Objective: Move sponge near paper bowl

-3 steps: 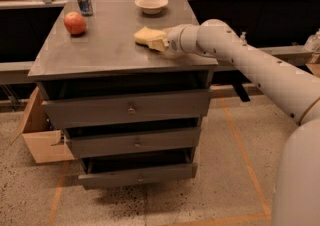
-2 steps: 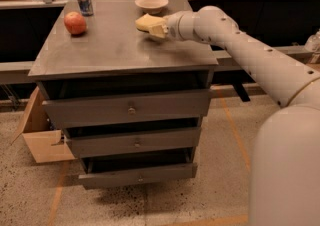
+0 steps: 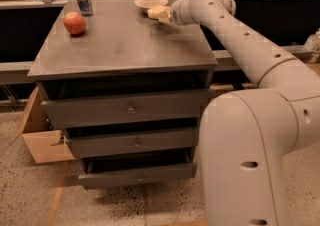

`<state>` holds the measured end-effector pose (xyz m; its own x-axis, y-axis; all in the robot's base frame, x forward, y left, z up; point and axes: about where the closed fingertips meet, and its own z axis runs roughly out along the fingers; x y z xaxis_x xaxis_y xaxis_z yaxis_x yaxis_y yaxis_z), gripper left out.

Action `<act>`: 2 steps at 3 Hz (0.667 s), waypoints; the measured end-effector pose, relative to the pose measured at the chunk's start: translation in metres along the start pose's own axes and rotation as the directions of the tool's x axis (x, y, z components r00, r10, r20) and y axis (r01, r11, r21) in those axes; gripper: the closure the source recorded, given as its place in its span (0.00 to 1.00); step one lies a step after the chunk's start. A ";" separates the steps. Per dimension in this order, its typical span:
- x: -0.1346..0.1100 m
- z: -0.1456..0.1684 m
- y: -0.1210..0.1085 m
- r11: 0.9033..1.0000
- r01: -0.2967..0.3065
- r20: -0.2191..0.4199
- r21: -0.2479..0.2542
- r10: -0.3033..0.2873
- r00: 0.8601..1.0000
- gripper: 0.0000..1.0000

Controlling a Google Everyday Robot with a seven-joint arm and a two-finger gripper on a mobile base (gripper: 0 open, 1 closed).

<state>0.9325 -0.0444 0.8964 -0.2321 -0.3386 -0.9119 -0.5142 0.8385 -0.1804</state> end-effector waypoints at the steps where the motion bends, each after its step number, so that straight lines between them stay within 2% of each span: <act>1: 0.006 0.015 -0.007 1.000 -0.021 -0.040 0.010 0.021 0.999 0.82; 2: 0.012 0.023 -0.005 1.000 -0.029 -0.069 0.000 0.029 0.997 0.59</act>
Offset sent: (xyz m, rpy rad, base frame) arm 0.0292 -0.0004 -0.0211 -0.0181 0.1058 -0.0238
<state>0.9505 -0.0427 0.8777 -0.3032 -0.3426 -0.8892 -0.5071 0.8481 -0.1539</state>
